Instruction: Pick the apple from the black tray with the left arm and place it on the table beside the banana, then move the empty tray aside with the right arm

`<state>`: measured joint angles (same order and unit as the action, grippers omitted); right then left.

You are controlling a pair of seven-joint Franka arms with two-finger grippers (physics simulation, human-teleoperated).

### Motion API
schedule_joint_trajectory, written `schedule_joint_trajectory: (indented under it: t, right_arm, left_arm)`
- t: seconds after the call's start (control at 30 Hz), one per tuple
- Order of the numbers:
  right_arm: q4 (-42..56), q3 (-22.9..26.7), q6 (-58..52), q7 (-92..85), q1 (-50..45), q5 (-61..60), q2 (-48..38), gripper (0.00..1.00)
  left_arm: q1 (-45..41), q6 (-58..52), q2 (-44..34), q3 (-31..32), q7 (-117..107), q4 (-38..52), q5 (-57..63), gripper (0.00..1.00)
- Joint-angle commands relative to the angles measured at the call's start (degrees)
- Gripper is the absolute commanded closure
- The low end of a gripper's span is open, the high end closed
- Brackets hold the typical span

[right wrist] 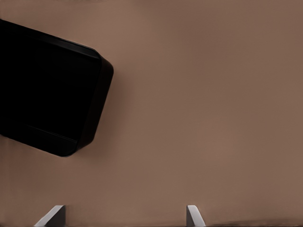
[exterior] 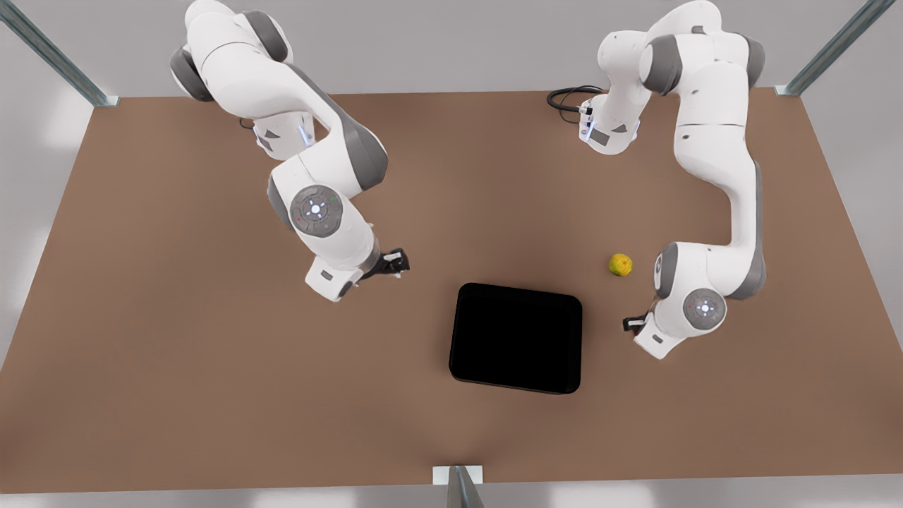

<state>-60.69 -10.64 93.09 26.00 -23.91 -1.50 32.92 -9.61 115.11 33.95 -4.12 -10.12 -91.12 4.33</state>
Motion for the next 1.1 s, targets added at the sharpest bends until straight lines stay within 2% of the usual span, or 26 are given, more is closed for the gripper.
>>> schedule_joint_trajectory:
  t: [0.0,0.03,0.07,0.1,0.27,0.3,0.33,0.37,0.4,0.43,0.5,0.83,1.07]
  right_arm:
    - [-0.04,-0.52,6.65,58.73,-1.05,-1.84,0.74,0.00]
    - [-0.04,-0.44,10.00,59.00,-1.14,-1.93,2.06,0.00]
    - [0.14,-0.52,14.91,57.24,-1.22,-1.75,3.82,0.00]
    - [0.40,-0.44,18.78,57.59,-1.49,-1.84,5.31,0.00]
    - [1.10,-0.52,31.53,57.59,-4.12,-0.34,9.88,0.00]
    - [1.10,-0.52,33.12,57.41,-5.27,-0.26,10.85,0.00]
    - [1.01,-0.52,34.52,57.15,-5.62,-0.17,11.82,0.00]
    - [1.01,-0.61,35.14,57.41,-5.71,1.76,12.61,0.00]
    - [1.10,-0.61,35.40,57.50,-5.62,1.76,13.57,0.00]
    - [1.10,-0.70,36.20,57.06,-5.62,1.85,14.80,0.00]
    - [1.10,-0.70,37.95,55.30,-5.71,1.85,16.48,0.00]
    - [3.91,-0.52,44.46,47.57,-6.85,4.58,24.56,0.00]
    - [3.91,-0.35,44.72,38.25,-6.76,4.67,27.37,0.00]
  left_arm:
    - [0.20,9.08,-0.37,-0.09,19.52,-3.01,-0.72,0.40]
    - [0.55,9.87,0.42,-0.18,19.61,-3.02,-0.37,0.40]
    - [1.08,10.92,1.47,-0.18,19.70,-3.02,-0.28,0.32]
    - [1.17,11.02,2.17,-0.18,20.84,-3.02,-0.28,0.00]
    - [2.13,11.02,2.44,-0.27,20.93,-2.40,-0.46,0.00]
    - [2.05,6.81,-2.38,-0.18,20.84,-1.09,-0.64,0.00]
    - [2.05,-6.45,-6.17,0.17,20.75,7.51,-2.56,0.00]
    - [2.13,-14.90,-13.36,-0.36,21.19,9.74,-7.93,0.00]
    - [2.13,-16.49,-21.10,-0.18,21.45,3.06,-8.02,0.00]
    - [1.96,-17.11,-21.38,-0.09,21.10,4.01,-7.32,0.00]
    - [1.43,-17.02,-16.37,0.08,19.00,10.43,-6.79,0.00]
    - [1.61,-16.58,-14.87,-0.09,16.27,10.52,-6.44,0.00]
    - [1.70,-16.58,-14.87,-0.09,16.18,10.43,-6.35,0.00]
